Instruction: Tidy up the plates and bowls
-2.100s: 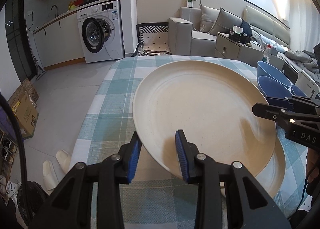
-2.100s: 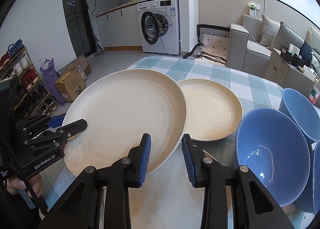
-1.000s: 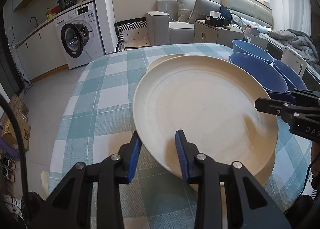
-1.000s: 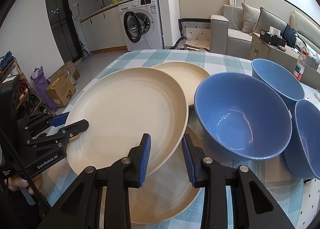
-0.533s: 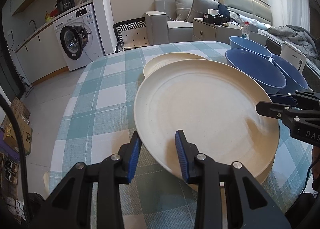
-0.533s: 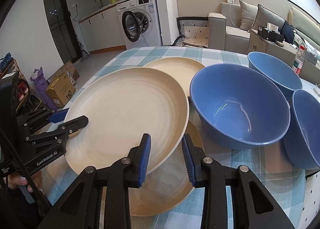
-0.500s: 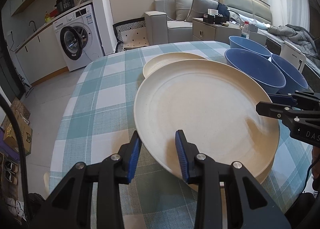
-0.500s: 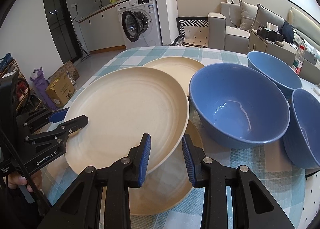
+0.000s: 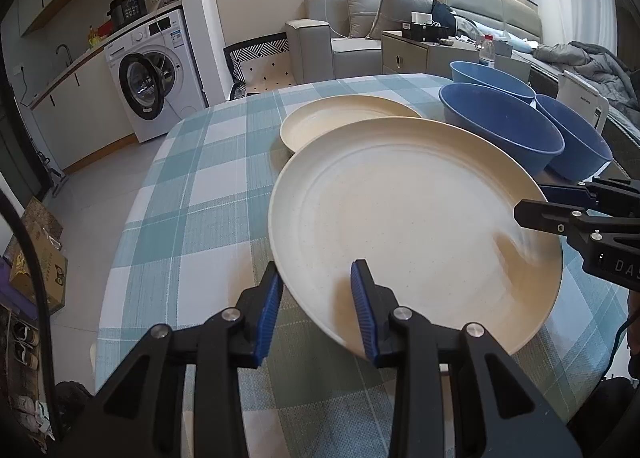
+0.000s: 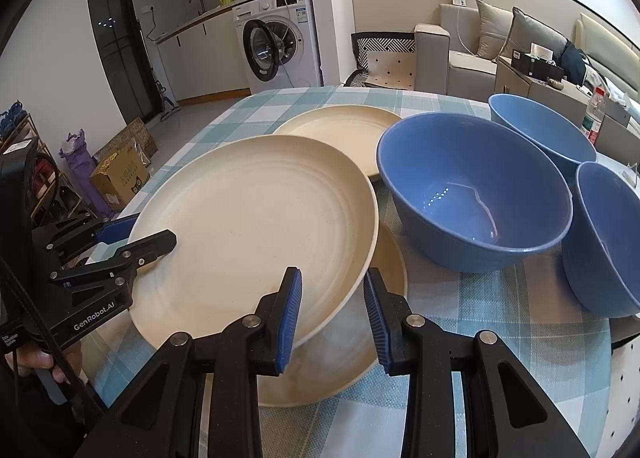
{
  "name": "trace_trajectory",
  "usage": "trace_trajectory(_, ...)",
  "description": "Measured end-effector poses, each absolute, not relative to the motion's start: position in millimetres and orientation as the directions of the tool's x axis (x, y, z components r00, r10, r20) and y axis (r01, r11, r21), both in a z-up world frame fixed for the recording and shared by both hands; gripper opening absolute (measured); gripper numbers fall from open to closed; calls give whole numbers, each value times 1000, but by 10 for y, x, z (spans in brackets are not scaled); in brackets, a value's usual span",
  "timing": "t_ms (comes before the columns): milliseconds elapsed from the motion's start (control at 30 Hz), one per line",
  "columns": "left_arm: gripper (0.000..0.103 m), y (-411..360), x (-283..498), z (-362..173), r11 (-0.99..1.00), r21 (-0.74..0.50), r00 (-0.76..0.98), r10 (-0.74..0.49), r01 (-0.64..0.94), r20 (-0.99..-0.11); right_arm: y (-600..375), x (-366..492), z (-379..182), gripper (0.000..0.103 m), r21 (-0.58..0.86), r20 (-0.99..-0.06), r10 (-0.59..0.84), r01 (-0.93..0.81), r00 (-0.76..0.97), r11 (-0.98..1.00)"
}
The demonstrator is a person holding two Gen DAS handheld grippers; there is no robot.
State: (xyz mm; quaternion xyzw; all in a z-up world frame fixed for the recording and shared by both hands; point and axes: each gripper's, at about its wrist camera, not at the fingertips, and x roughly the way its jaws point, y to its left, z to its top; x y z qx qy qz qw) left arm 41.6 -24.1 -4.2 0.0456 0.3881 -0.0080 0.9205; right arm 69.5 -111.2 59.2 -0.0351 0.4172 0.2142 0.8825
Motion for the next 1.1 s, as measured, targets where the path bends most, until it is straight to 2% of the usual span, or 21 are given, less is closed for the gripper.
trace_trajectory(1100, 33, -424, 428, -233, 991, 103, 664, 19, 87, -747, -1160, 524, 417, 33, 56, -774, 277, -374, 570, 926)
